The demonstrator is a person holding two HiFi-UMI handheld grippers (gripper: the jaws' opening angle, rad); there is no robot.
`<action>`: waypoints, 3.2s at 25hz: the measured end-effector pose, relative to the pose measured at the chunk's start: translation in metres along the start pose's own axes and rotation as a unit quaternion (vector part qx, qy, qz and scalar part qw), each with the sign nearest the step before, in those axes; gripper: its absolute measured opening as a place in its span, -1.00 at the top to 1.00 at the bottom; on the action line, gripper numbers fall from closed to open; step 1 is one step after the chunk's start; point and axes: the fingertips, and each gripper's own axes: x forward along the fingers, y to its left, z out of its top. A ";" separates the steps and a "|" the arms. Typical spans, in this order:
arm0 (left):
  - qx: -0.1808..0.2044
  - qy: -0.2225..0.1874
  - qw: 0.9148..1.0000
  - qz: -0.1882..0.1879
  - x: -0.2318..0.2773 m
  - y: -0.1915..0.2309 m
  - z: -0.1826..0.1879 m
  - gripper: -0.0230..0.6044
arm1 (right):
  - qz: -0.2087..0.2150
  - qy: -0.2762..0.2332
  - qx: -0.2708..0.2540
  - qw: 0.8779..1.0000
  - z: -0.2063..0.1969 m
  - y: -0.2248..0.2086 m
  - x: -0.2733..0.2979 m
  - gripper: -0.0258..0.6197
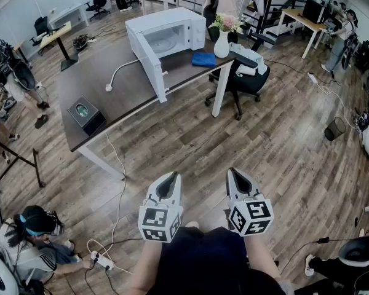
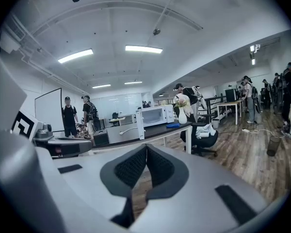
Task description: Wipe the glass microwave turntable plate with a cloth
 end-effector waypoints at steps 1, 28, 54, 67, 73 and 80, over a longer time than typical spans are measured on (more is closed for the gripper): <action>0.000 0.000 1.000 0.000 0.000 0.001 -0.001 0.88 | -0.002 0.001 -0.001 1.000 -0.001 0.000 0.001 0.94; -0.021 0.024 0.999 -0.017 0.033 0.015 -0.010 0.88 | -0.027 0.044 0.013 0.999 -0.015 -0.017 0.028 0.93; -0.030 0.008 0.997 0.069 0.286 0.069 0.063 0.88 | 0.067 0.042 -0.025 0.997 0.080 -0.171 0.271 0.93; -0.031 0.040 0.997 0.062 0.362 0.081 0.068 0.88 | 0.079 0.076 0.005 0.994 0.074 -0.204 0.327 0.93; -0.027 0.051 0.997 0.050 0.419 0.106 0.082 0.88 | 0.069 0.089 0.017 0.993 0.083 -0.229 0.380 0.93; -0.034 0.062 0.997 0.040 0.498 0.155 0.110 0.88 | 0.073 0.106 0.020 0.992 0.109 -0.245 0.471 0.93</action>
